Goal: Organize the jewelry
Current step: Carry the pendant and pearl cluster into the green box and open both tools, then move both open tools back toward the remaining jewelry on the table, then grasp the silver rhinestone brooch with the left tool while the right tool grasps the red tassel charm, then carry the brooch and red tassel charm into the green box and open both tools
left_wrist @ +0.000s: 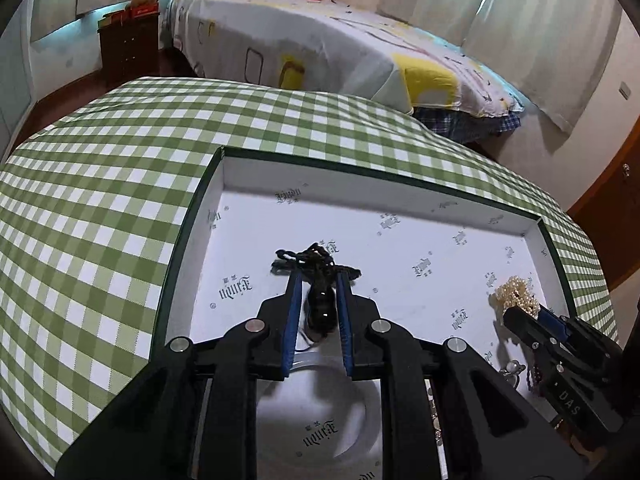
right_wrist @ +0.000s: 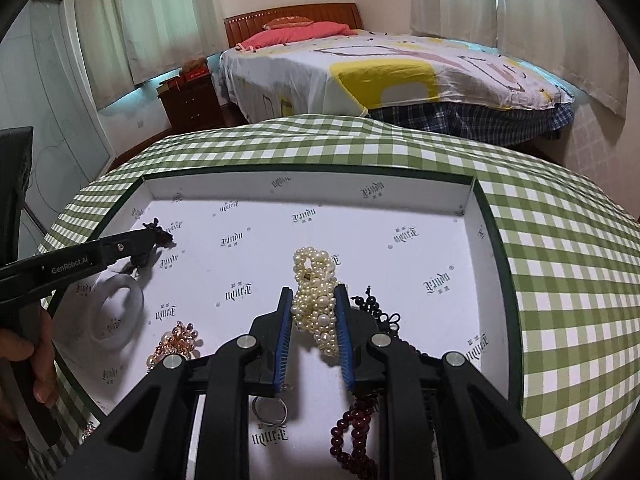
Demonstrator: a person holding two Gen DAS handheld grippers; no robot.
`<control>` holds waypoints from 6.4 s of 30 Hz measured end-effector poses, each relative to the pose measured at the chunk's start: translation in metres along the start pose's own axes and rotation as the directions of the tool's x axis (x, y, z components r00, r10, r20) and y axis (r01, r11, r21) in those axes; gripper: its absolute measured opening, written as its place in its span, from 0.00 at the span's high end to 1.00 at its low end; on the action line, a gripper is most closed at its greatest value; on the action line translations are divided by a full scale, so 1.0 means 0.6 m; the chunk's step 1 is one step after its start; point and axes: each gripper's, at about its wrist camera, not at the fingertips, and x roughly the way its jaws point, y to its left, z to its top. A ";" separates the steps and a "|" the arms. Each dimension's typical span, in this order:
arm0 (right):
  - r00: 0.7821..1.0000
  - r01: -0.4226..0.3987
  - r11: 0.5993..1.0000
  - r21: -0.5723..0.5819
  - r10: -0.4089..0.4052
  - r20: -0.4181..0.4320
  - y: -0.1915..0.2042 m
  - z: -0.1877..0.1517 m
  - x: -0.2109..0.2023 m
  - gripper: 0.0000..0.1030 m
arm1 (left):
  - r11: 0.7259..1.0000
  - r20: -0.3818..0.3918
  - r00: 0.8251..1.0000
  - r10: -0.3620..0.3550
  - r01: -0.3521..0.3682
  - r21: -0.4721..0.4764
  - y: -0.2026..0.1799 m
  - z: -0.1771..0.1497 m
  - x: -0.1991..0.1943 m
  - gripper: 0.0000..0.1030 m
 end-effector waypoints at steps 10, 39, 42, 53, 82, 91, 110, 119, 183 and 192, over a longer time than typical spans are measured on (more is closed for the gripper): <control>1.000 -0.008 1.000 0.009 0.008 0.008 -0.004 0.003 -0.001 0.67 | 1.000 0.023 1.000 -0.015 0.015 -0.001 0.000 -0.001 -0.007 0.55; 0.982 0.036 0.999 -0.014 -0.033 0.188 0.022 -0.101 -0.189 0.66 | 0.999 0.300 0.954 -0.022 0.009 0.045 -0.032 -0.157 -0.232 0.41; 0.982 0.041 0.999 -0.011 -0.038 0.187 0.021 -0.117 -0.198 0.66 | 0.999 0.297 0.955 -0.020 0.006 0.047 -0.035 -0.179 -0.238 0.40; 0.982 0.059 0.998 0.000 -0.058 0.179 0.014 -0.181 -0.225 0.66 | 0.998 0.274 0.962 -0.004 -0.013 0.060 -0.036 -0.249 -0.255 0.40; 0.983 0.041 0.999 0.035 -0.046 0.179 0.002 -0.227 -0.230 0.66 | 0.994 0.155 0.987 0.040 -0.055 0.099 -0.058 -0.296 -0.203 0.41; 0.985 0.038 0.998 0.041 -0.044 0.168 0.001 -0.228 -0.224 0.66 | 0.995 0.095 0.995 0.022 -0.031 0.095 -0.061 -0.280 -0.172 0.53; 0.989 0.019 1.000 0.002 -0.019 0.144 0.027 -0.223 -0.212 0.66 | 0.993 0.121 0.993 0.002 -0.016 0.119 -0.026 -0.277 -0.193 0.88; 0.993 -0.031 0.998 -0.060 0.038 0.108 0.077 -0.204 -0.188 0.66 | 0.996 0.139 0.989 0.042 -0.052 0.067 0.025 -0.277 -0.222 0.88; 0.935 0.041 0.997 -0.070 -0.014 0.353 0.045 -0.068 -0.273 0.90 | 0.988 0.312 0.944 -0.108 0.067 0.140 -0.078 -0.146 -0.288 0.88; 0.920 0.067 0.995 -0.070 -0.035 0.390 0.019 -0.004 -0.245 0.90 | 0.985 0.363 0.925 -0.116 0.060 0.163 -0.106 -0.078 -0.259 0.88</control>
